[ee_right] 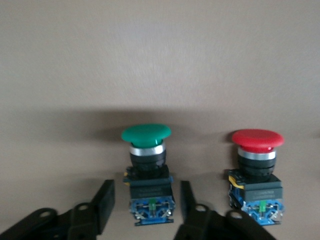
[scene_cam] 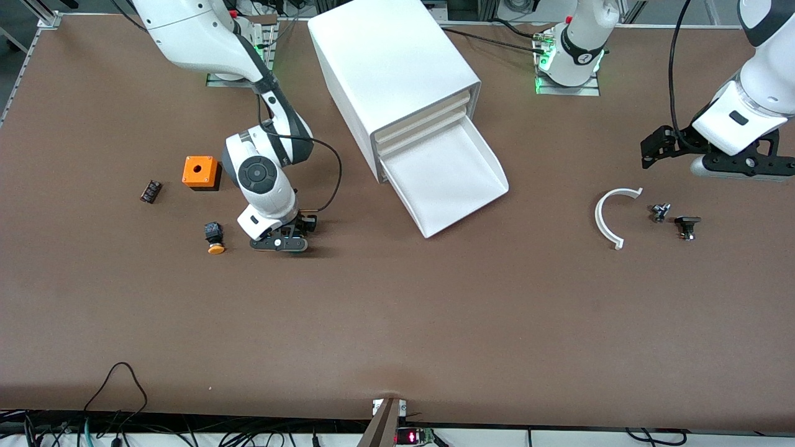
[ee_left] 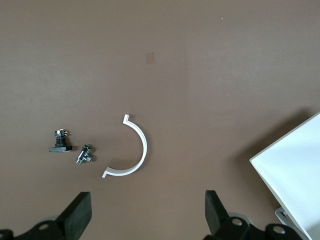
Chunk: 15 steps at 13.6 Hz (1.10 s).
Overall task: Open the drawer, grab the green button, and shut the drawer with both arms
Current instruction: 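Place the green button beside the red button and open the right gripper, then withdraw the right gripper while the left gripper reaches the open drawer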
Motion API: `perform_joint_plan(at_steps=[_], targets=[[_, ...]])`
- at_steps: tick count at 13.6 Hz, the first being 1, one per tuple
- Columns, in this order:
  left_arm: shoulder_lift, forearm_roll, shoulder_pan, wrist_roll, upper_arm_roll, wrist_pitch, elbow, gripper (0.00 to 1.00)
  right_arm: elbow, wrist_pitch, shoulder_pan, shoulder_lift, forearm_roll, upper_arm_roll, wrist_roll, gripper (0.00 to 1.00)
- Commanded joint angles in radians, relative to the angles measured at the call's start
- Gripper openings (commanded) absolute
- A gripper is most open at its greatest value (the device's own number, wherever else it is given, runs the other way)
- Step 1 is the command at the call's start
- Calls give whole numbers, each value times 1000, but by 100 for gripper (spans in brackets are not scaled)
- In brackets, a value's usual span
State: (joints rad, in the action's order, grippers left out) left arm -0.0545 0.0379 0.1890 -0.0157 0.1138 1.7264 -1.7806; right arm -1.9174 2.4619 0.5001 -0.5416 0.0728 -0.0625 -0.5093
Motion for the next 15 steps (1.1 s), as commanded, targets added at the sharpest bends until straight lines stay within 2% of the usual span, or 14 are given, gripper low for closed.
perform_joint_plan(at_steps=[1, 4, 7, 12, 13, 15], targets=[[18, 16, 1, -6, -3, -25, 56, 100, 87, -154, -9, 72, -13, 10, -22, 100], [38, 17, 3, -7, -29, -34, 90, 100, 259, -369, -32, 77, -16, 10, -22, 100], [50, 17, -6, 3, -29, -36, 104, 100, 334, -449, -80, 104, -14, 10, -20, 100], [125, -2, -6, -10, -32, -8, 109, 100, 475, -627, -175, 183, -10, 24, 30, 100], [139, -15, -2, -21, -34, 13, 107, 100, 477, -632, -204, 198, -11, 36, 66, 100], [195, -24, 3, -119, -69, 68, 98, 100, 477, -647, -332, 236, -10, 108, 160, 100]])
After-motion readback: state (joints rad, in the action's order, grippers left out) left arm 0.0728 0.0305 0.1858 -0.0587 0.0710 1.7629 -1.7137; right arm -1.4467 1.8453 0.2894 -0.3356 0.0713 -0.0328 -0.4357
